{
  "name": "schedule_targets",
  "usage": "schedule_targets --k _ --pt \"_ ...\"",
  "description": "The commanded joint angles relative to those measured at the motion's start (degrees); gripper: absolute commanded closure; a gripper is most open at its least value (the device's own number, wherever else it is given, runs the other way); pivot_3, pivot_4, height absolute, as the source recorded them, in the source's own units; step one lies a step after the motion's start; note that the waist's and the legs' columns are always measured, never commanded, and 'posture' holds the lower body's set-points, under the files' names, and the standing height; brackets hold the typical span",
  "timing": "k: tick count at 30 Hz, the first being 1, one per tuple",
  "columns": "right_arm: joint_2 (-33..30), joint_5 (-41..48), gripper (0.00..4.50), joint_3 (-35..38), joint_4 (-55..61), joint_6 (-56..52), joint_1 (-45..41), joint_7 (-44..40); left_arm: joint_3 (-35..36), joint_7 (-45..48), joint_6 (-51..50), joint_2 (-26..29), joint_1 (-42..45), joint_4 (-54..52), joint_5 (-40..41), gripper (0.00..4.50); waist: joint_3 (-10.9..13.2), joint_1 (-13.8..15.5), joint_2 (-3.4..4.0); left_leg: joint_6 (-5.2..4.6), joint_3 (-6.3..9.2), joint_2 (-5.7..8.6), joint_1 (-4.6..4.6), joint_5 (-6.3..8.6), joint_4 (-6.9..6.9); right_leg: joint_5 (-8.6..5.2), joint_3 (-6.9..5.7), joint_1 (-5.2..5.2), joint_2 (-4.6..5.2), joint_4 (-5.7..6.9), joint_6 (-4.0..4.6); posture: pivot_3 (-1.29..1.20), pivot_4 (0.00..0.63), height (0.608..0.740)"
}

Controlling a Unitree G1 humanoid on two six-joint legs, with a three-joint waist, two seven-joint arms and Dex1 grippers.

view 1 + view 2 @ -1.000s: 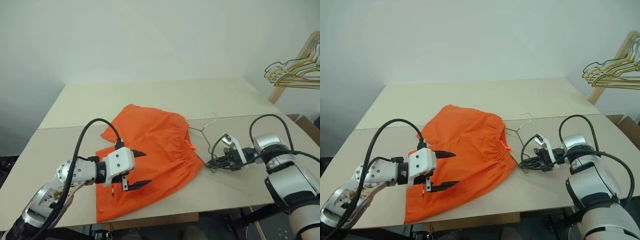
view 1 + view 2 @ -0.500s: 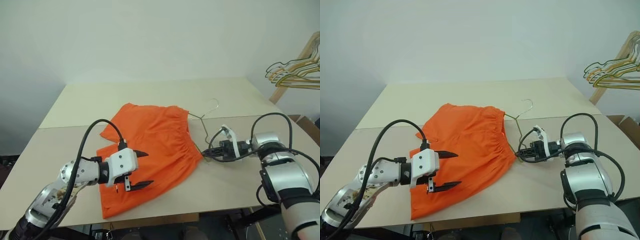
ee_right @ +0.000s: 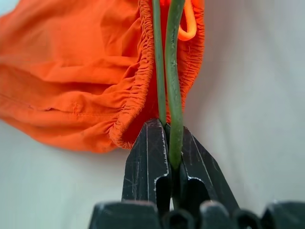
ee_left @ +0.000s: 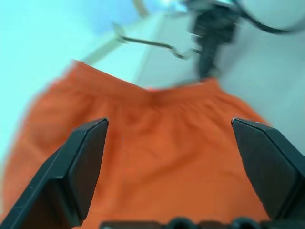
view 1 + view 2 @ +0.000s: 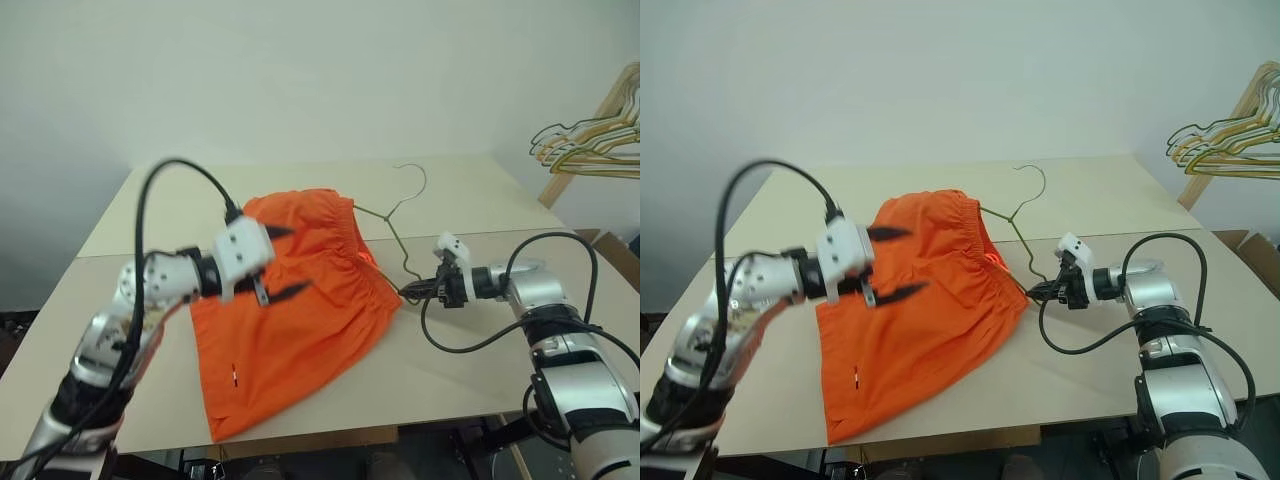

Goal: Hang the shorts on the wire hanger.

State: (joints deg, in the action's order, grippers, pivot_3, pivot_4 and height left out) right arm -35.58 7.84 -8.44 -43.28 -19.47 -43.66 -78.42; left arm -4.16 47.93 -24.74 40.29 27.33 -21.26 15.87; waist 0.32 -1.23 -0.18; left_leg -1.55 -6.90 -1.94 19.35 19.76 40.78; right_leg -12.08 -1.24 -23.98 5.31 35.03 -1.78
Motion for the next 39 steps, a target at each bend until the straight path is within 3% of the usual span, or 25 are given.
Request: schedule_targets --k 1,7,13,27,39 --pt "-1.66 0.54 4.50 0.87 10.29 -1.65 1.89 0.94 1.03 1.03 5.21 -0.02 9.33 10.07 -2.32 0.02 0.00 -0.21 0.00 0.00 0.01 0.00 0.01 0.00 0.01 0.00 -0.02 0.00 0.00 0.01 0.00 0.01 0.000 0.740" --pt "-2.07 -0.05 4.50 0.05 21.83 -3.07 6.47 3.61 -3.00 15.46 15.85 2.44 21.39 28.20 -4.37 0.02 0.00 -1.63 0.00 0.05 0.05 0.00 0.03 -0.03 0.00 0.00 -0.18 0.03 0.00 0.01 -0.01 -0.01 0.000 0.740" --pt "-1.63 -2.28 4.50 -2.28 28.16 -3.90 8.45 7.78 -7.69 26.55 24.20 -0.67 30.04 44.44 -7.30 0.02 0.00 -2.78 0.00 0.08 0.05 0.01 0.03 -0.06 0.03 -0.01 -0.21 0.07 0.00 -0.02 -0.03 -0.02 0.000 0.740" --pt "-1.49 -4.95 4.50 -5.06 32.05 -2.63 8.33 11.19 -13.13 37.85 34.78 -7.19 40.65 67.18 -16.07 0.02 0.01 -2.90 -0.01 0.04 0.12 0.00 0.27 -0.05 0.06 -0.01 -0.22 -0.10 -0.01 0.02 -0.03 -0.02 0.000 0.740" --pt "-1.92 -5.79 4.50 -5.74 35.51 -3.09 7.97 11.49 -14.33 38.59 39.56 -10.08 41.98 75.94 -21.40 3.83 0.01 -2.94 -0.01 0.01 0.27 0.00 0.50 -0.04 0.09 0.01 -0.40 -0.16 0.00 0.04 -0.06 -0.04 0.000 0.740"
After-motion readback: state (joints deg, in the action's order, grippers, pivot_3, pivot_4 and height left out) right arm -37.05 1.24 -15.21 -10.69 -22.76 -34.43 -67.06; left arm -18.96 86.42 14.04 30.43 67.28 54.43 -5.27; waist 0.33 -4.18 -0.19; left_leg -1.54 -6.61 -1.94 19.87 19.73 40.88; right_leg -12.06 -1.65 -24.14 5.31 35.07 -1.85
